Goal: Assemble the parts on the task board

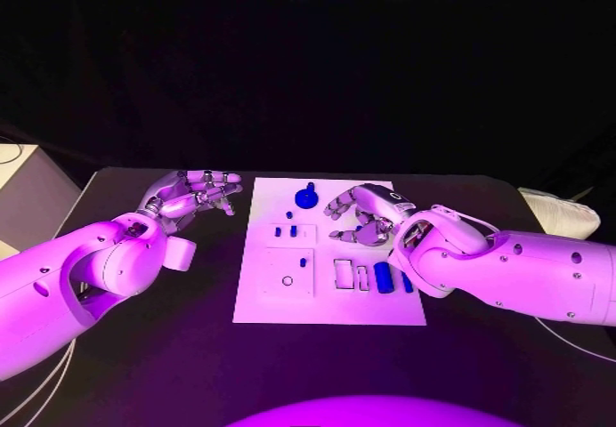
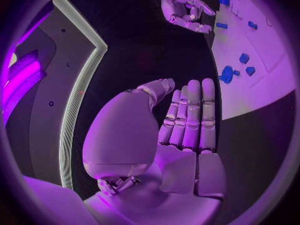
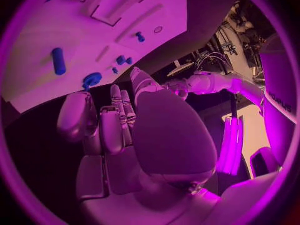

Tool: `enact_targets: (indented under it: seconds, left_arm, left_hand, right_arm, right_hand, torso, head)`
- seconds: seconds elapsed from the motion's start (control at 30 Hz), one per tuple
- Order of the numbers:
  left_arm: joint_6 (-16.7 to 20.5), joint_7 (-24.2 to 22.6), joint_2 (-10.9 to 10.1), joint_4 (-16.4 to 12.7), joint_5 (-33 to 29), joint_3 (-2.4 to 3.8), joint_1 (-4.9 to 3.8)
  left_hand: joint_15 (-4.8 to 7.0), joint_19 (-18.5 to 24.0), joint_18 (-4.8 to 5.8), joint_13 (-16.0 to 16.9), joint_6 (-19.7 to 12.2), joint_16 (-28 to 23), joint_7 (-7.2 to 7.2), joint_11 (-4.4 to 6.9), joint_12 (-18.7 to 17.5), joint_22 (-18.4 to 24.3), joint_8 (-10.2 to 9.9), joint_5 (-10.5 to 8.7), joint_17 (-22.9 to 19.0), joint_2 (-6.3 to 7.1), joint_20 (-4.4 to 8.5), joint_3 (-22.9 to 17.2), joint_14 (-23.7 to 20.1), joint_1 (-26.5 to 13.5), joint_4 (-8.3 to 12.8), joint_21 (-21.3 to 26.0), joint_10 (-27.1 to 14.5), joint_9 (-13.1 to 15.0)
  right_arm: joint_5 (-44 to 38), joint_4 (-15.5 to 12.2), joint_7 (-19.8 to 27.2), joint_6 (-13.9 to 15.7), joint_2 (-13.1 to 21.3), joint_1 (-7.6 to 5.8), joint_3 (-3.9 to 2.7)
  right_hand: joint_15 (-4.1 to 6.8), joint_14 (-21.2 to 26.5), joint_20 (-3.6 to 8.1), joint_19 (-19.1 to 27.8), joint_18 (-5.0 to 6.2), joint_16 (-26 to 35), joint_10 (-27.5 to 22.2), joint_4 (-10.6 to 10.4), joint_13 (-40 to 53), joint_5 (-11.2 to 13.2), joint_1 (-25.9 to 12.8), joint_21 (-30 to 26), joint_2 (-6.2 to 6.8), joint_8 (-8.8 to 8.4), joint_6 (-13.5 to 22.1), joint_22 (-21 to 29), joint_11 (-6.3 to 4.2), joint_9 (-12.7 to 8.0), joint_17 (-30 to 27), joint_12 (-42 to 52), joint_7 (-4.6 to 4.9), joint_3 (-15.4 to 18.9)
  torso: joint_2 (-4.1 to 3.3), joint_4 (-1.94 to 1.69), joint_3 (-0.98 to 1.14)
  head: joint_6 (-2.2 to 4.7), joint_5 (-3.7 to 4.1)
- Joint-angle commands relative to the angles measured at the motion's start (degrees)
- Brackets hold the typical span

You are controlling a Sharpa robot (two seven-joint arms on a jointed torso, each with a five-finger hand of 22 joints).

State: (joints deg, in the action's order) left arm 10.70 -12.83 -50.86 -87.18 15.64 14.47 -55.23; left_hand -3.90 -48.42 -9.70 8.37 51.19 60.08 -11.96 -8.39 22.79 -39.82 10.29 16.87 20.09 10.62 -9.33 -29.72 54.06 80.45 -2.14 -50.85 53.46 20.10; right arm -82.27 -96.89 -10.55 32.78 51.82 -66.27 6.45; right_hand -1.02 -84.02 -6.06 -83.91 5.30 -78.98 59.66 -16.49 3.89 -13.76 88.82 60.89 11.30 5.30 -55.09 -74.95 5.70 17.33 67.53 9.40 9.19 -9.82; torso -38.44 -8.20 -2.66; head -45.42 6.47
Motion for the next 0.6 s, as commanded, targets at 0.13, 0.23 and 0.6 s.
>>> enact_targets:
  seconds: [0.13, 0.23, 0.6]
  left_arm:
    - [-1.00, -0.31, 0.28, 0.02, -0.23, 0.04, 0.07]
    - [-1.01, -0.31, 0.29, 0.05, -0.23, 0.04, 0.10]
    - [-1.00, -0.30, 0.24, 0.04, -0.23, 0.04, 0.13]
  left_hand:
    - [-0.17, -0.40, -0.87, -0.09, -0.36, -0.37, -0.09, 0.00, 0.28, 0.07, 0.36, 0.24, -0.09, 0.02, 0.00, 0.19, 0.00, 0.33, 0.06, 0.23, -0.56, -0.07]
    - [-0.17, -0.40, -0.87, -0.09, -0.36, -0.37, -0.09, 0.00, 0.28, 0.07, 0.36, 0.24, -0.09, 0.02, 0.00, 0.19, 0.00, 0.33, 0.06, 0.23, -0.56, -0.07]
    - [-0.17, -0.40, -0.87, -0.09, -0.36, -0.37, -0.09, 0.00, 0.28, 0.07, 0.36, 0.24, -0.09, 0.02, 0.00, 0.19, 0.00, 0.33, 0.06, 0.23, -0.56, -0.07]
  right_arm:
    - [0.37, 3.47, 0.68, -6.10, 0.84, -1.44, -0.06]
    - [-3.03, 4.53, -0.14, -8.80, 1.01, -1.71, -0.07]
    - [-10.35, 6.32, -3.30, -16.74, 0.85, -1.95, -0.08]
  right_hand:
    - [0.44, -1.67, 0.17, -1.16, -0.33, -0.41, 0.45, 0.06, -0.14, -0.28, 0.20, 0.68, 0.22, 0.31, -0.78, -1.21, 0.02, -0.16, 0.39, 0.01, 0.03, -0.51]
    - [0.48, -1.70, 0.22, -1.20, -0.36, -0.55, -0.11, 0.00, -0.22, 0.08, -0.02, 0.81, 0.83, 0.22, -0.83, -1.31, -0.05, -0.38, 0.55, -0.45, -0.11, -0.52]
    - [0.44, -1.66, 0.25, -1.10, -0.33, -0.66, -1.90, -0.12, -0.24, 1.20, -0.85, 0.51, 1.77, -0.06, -0.71, -1.25, 0.01, -0.95, 0.56, -1.58, -1.02, 0.86]
  torso:
    - [0.02, -0.15, -0.06]
    - [-0.02, -0.18, -0.07]
    - [-0.07, -0.21, -0.11]
  head:
    - [0.35, 0.60]
    - [0.38, 0.63]
    - [0.23, 0.75]
